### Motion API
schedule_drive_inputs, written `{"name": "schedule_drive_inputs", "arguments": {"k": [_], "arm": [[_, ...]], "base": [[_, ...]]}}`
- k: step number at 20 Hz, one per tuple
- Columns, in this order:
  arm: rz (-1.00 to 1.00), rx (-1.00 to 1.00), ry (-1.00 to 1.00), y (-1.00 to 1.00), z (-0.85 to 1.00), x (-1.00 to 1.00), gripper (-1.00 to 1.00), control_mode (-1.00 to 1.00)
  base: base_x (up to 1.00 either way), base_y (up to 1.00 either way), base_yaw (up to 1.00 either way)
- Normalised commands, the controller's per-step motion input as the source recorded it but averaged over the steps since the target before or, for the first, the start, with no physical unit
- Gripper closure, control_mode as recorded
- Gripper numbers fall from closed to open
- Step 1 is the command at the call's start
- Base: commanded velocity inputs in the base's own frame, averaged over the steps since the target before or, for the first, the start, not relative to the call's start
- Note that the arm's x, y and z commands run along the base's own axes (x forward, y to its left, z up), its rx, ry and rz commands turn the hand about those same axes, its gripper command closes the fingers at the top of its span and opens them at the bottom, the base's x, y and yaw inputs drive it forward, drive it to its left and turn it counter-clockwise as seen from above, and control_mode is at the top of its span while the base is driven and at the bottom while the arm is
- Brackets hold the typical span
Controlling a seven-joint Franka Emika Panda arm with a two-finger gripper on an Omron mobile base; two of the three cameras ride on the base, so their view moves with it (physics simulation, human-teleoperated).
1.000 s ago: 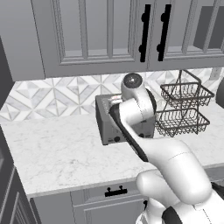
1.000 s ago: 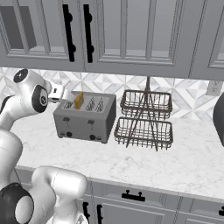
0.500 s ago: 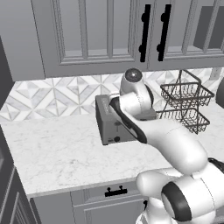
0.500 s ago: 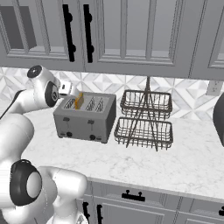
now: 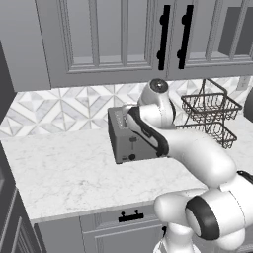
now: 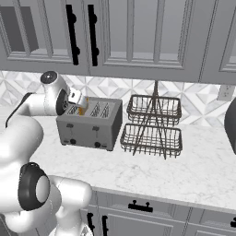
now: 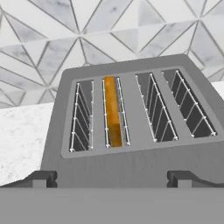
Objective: Start the toaster. Once the lever pops up, take the bread to the plate on the dining counter.
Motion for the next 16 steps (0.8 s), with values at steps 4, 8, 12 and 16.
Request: {"name": "schedule_drive_inputs", "arguments": {"k": [4, 8, 12, 16], "arm": [[0.0, 0.04, 0.0, 0.0, -0.14, 0.14, -1.0, -1.0], [0.0, 0.0, 0.0, 0.0, -0.16, 0.34, -1.0, -1.0], [0.0, -0.01, 0.0, 0.0, 0.0, 0.25, -1.0, -1.0], [0.0, -0.04, 0.0, 0.0, 0.0, 0.23, -1.0, -1.0]], "base": [[0.0, 0.0, 0.0], [0.0, 0.0, 0.0], [0.0, 0.0, 0.0], [0.0, 0.0, 0.0]]}}
